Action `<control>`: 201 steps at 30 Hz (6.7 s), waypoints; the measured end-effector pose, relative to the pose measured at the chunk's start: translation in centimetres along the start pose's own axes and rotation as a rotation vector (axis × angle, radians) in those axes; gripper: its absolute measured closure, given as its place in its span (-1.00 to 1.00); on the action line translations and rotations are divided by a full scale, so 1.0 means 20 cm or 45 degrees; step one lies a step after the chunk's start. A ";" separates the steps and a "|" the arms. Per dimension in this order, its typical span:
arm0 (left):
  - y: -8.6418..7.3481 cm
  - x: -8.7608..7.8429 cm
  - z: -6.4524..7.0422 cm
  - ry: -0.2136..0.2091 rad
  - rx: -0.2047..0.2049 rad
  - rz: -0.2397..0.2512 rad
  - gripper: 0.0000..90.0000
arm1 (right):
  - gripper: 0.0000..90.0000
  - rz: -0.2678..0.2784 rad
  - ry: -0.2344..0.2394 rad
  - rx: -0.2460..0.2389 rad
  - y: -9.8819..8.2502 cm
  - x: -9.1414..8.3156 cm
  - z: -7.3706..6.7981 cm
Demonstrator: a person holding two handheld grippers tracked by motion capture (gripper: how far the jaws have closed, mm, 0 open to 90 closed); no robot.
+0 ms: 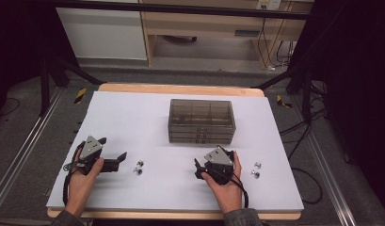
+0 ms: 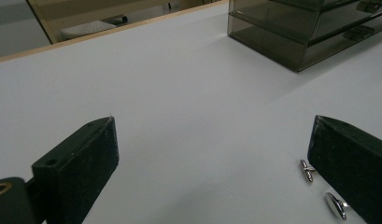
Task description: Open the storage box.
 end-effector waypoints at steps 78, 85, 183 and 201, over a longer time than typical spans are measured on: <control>0.00 -0.04 0.00 0.091 0.122 0.008 -0.94 | 0.74 -0.135 -0.483 -1.462 0.23 0.23 0.02; 0.00 -0.04 0.01 0.084 0.121 0.003 -0.94 | 0.78 -0.135 -0.498 -1.481 0.23 0.24 0.03; 0.41 0.40 0.56 -0.412 0.272 -0.257 0.34 | 0.71 -0.138 0.423 -0.236 0.00 -0.10 0.63; 0.41 0.42 0.58 -0.484 0.247 -0.293 0.75 | 0.79 -0.143 0.489 -0.232 -0.01 -0.08 0.64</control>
Point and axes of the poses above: each handheld gripper's, and its own axes: x roughly forward along the jaws, y roughly out of its top, z roughly to its right, the point moved 8 cm from there along x, roughly forward along the jaws, and after that the axes turned 4 degrees about -x, right-handed, at the moved point
